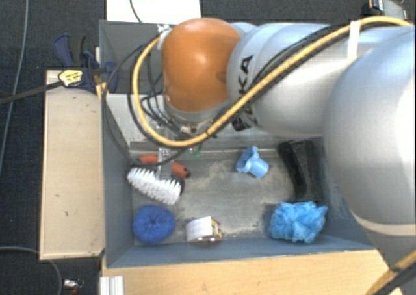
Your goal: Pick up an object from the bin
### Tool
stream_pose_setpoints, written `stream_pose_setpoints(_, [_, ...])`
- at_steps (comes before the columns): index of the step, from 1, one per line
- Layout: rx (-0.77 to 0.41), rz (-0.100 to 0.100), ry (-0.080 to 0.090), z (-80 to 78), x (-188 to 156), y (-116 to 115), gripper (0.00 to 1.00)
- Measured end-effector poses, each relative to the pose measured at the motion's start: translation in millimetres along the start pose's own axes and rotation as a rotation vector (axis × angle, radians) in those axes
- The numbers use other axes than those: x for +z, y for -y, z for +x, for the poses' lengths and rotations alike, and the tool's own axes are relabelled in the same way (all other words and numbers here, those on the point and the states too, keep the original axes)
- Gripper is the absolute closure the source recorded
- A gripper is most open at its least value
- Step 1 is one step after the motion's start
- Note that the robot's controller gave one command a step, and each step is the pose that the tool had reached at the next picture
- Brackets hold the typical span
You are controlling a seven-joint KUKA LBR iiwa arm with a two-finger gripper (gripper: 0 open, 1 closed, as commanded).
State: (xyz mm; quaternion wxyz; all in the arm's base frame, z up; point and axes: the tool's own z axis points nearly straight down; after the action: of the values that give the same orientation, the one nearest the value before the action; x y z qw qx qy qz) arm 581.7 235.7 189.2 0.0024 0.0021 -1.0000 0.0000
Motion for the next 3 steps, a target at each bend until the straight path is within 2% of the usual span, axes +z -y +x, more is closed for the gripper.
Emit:
stream_pose_setpoints(1, [0.007,-0.002,0.008,-2.2,-4.8,1.4,0.0])
stream_pose_setpoints(2, [0.309,-0.007,0.01,16.1,112.1,10.9,0.0])
stream_pose_setpoints(3, [0.264,-0.007,0.016,27.5,61.8,13.9,0.0])
